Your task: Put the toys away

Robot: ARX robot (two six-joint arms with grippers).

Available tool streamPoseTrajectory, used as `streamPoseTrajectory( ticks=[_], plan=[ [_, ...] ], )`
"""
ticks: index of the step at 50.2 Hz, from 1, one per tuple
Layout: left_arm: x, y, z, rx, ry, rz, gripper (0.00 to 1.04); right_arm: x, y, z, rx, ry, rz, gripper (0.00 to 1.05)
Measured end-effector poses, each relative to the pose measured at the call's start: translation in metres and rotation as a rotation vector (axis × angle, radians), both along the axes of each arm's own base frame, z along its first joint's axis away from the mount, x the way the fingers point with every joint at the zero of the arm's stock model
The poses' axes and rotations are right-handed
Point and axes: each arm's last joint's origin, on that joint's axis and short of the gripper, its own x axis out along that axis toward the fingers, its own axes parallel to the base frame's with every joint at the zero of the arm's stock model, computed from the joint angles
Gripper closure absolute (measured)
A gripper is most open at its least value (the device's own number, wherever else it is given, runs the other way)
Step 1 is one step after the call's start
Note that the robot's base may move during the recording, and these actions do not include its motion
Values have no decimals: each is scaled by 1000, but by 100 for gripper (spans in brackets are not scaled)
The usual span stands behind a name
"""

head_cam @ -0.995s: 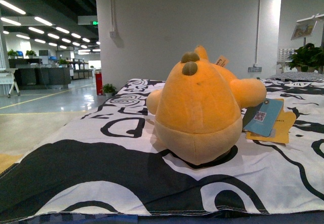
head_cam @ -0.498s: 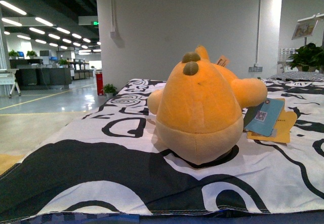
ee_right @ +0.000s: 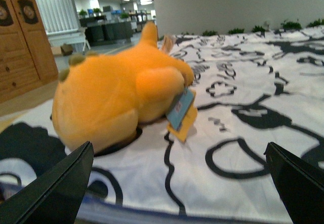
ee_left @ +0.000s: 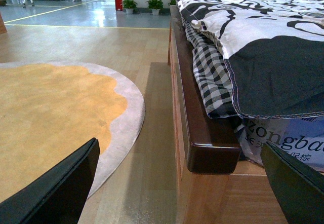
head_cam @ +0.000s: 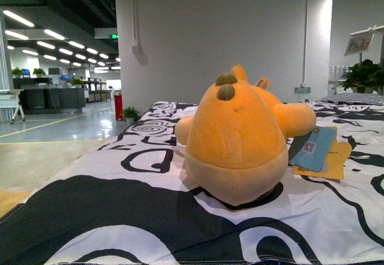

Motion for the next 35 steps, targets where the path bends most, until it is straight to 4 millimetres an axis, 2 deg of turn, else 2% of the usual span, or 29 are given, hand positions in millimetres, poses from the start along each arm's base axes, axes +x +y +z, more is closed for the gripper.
streamPoseTrajectory(
  ticks=[12,18,27,35],
  plan=[
    [0,0,0,0,0,0,6,37,16,43,-17,-48,54,0],
    [0,0,0,0,0,0,6,57,34,61,-30,-56,88,0],
    [0,0,0,0,0,0,6,83,64,76,-58,-49,141,0],
    [0,0,0,0,0,0,6,111,91,81,-105,-31,167,0]
  ],
)
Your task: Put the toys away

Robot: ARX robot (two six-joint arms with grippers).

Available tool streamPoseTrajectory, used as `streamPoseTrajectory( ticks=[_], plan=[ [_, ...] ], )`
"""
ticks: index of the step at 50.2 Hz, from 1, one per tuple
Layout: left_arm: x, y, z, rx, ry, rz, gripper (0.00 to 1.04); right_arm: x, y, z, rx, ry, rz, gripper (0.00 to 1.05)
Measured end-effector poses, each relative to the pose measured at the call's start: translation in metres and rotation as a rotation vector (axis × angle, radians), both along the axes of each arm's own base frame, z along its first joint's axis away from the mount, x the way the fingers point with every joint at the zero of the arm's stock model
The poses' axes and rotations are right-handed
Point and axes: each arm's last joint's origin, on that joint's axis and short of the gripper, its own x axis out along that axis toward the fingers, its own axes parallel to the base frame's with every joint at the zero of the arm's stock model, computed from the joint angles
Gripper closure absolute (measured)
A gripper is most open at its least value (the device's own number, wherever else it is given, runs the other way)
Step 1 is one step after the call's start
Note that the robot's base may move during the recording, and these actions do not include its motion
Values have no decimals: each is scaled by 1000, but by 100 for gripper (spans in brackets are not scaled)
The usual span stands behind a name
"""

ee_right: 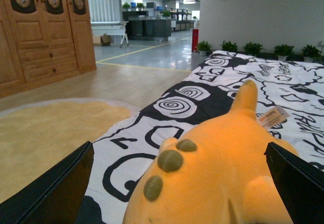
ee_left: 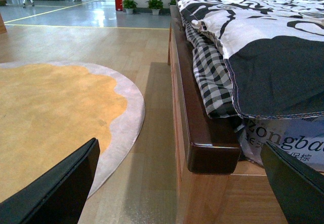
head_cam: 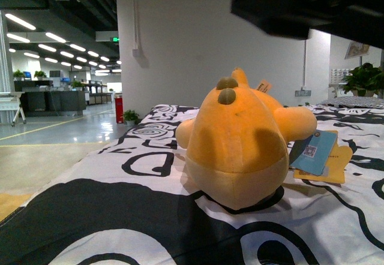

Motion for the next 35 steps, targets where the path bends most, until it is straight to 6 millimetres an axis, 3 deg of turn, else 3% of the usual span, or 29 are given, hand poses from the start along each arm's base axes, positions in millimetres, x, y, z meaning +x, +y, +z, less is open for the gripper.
streamPoseTrajectory(
  ticks=[5,14,27,35],
  plan=[
    [0,0,0,0,0,0,6,27,20,-2,-41,33,4,0],
    [0,0,0,0,0,0,6,64,38,-8,-79,87,-35,0],
    [0,0,0,0,0,0,6,82,31,-24,-88,135,-105,0],
    [0,0,0,0,0,0,6,83,24,-46,-101,181,-113,0]
  ],
)
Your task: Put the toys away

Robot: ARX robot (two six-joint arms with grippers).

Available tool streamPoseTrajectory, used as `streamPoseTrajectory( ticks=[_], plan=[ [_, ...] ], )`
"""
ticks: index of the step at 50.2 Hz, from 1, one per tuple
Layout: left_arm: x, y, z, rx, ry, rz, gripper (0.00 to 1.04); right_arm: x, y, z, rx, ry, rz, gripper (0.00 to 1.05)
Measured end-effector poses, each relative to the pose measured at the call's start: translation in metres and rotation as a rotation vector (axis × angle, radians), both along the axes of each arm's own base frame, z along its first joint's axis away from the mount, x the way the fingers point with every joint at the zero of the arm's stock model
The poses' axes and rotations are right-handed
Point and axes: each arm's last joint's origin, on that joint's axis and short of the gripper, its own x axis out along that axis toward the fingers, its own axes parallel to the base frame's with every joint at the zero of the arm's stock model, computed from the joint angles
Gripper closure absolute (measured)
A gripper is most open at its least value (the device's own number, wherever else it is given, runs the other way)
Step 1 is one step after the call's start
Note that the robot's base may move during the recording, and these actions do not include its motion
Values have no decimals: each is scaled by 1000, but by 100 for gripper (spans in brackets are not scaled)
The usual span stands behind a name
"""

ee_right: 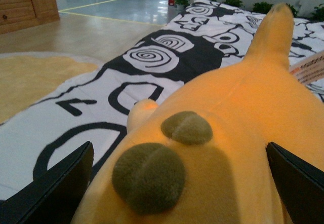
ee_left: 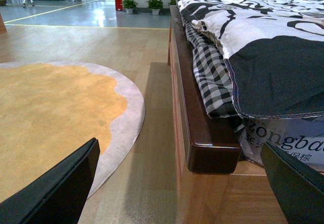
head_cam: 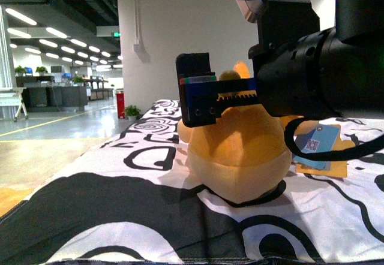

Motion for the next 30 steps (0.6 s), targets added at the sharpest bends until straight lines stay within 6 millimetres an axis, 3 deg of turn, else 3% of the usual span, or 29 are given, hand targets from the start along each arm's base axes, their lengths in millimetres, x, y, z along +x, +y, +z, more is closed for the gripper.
streamPoseTrajectory(
  ticks=[10,21,30],
  plan=[
    [0,0,0,0,0,0,6,7,-4,-27,-13,51,-6,0],
    [0,0,0,0,0,0,6,10,-9,-32,-5,68,-28,0],
    [0,0,0,0,0,0,6,6,-11,-33,1,67,-31,29]
  ],
)
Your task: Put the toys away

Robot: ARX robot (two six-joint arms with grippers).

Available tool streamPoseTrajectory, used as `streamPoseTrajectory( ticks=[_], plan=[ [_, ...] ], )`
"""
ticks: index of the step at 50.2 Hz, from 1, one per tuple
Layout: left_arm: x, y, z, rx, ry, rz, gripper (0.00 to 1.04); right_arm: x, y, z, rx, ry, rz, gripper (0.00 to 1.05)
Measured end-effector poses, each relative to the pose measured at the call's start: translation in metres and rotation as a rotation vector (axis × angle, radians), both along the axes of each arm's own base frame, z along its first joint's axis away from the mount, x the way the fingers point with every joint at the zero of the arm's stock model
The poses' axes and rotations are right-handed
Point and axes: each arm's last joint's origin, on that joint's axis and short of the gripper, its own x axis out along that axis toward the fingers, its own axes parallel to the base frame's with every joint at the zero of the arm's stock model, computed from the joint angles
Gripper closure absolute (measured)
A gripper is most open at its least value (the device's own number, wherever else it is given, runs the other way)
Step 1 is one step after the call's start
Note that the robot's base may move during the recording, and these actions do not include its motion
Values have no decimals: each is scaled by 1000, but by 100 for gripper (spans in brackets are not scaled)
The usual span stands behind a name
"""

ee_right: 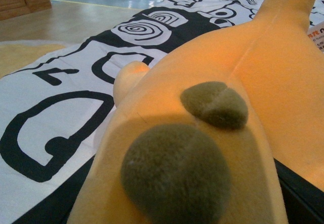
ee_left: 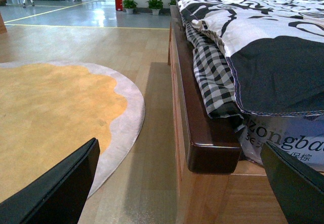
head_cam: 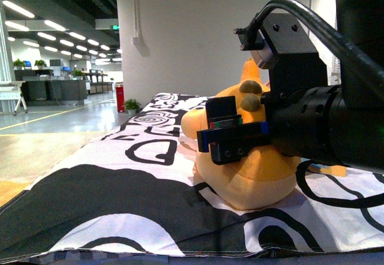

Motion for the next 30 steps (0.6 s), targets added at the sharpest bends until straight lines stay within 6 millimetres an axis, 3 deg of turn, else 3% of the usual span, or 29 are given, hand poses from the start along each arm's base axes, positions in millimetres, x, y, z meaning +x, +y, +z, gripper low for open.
streamPoseTrajectory(
  ticks=[16,23,30],
  plan=[
    [0,0,0,0,0,0,6,-13,-4,11,56,-19,23,76],
    [0,0,0,0,0,0,6,-17,-8,19,89,-26,26,87],
    [0,0,0,0,0,0,6,-23,-18,33,128,-50,31,87]
  ],
)
